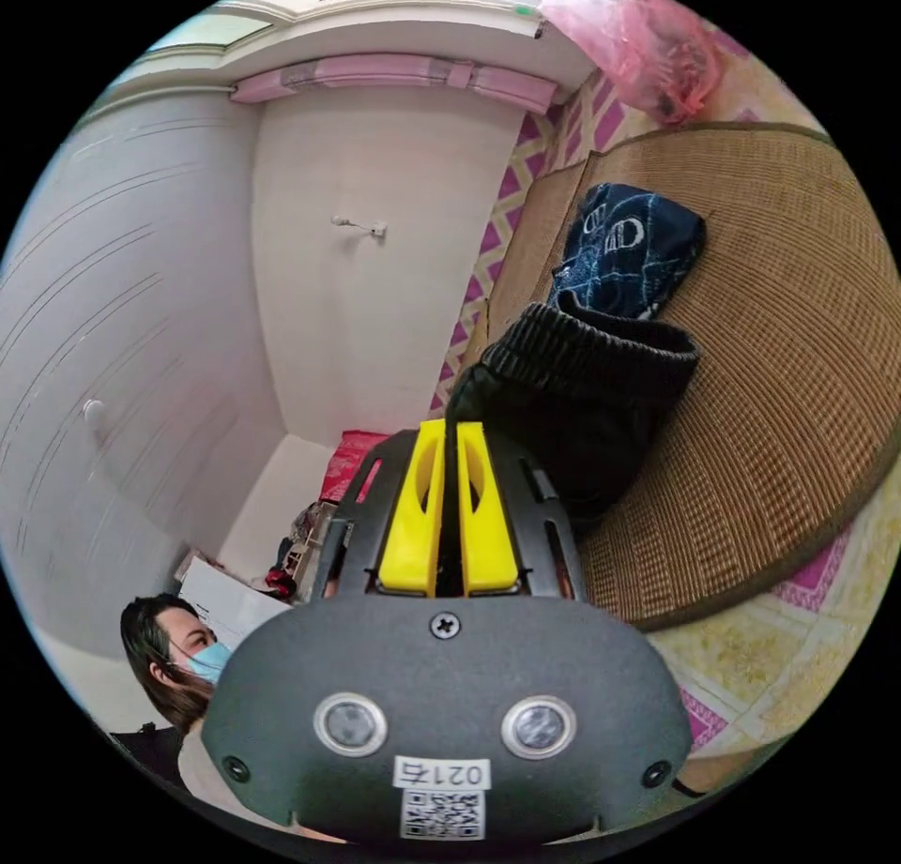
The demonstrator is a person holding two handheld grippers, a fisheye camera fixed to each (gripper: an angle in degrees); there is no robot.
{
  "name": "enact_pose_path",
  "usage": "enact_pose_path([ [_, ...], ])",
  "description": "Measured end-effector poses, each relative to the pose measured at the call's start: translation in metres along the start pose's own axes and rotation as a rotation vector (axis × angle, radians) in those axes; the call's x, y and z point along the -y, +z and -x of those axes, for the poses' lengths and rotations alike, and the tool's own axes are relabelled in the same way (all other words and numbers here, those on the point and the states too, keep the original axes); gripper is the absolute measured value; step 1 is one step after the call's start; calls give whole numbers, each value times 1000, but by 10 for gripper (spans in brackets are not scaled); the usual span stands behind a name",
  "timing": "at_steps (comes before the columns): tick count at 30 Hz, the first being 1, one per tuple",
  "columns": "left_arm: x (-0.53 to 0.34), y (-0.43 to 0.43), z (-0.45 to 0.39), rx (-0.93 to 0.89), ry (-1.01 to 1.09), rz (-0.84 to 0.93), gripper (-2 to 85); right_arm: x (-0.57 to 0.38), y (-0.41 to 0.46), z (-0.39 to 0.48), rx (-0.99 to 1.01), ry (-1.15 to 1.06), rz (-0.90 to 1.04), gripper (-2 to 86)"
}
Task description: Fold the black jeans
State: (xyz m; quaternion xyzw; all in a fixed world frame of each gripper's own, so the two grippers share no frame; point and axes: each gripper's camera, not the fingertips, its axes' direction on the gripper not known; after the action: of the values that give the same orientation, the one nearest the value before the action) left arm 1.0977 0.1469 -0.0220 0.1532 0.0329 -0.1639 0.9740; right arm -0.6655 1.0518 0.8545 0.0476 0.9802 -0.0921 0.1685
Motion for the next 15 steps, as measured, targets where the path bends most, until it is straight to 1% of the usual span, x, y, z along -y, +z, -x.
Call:
enact_pose_path([
  [1,39,24,0,27,1,32,-10,23,26,5,-17,-14,11,5],
  [2,59,37,0,42,-1,53,-10,48,53,7,-38,-21,24,5],
  [4,134,98,8,122,-6,127,-10,86,98,4,-79,-24,48,6],
  [5,151,115,12,142,-9,146,-10,112,129,-3,-119,-20,63,6],
  [7,214,189,33,214,-25,214,-10,147,175,-21,-197,-7,75,7],
  [8,227,206,40,229,-32,223,-10,165,203,-38,-255,16,72,8],
  [10,265,274,72,284,-77,295,-8,187,243,-69,-347,39,91,11],
  [11,271,288,81,289,-92,314,-8,196,261,-89,-386,57,98,14],
  [13,286,320,102,321,-117,364,-5,205,276,-105,-377,41,117,21],
  [15,294,324,107,317,-94,388,3,209,276,-105,-378,13,121,34],
])
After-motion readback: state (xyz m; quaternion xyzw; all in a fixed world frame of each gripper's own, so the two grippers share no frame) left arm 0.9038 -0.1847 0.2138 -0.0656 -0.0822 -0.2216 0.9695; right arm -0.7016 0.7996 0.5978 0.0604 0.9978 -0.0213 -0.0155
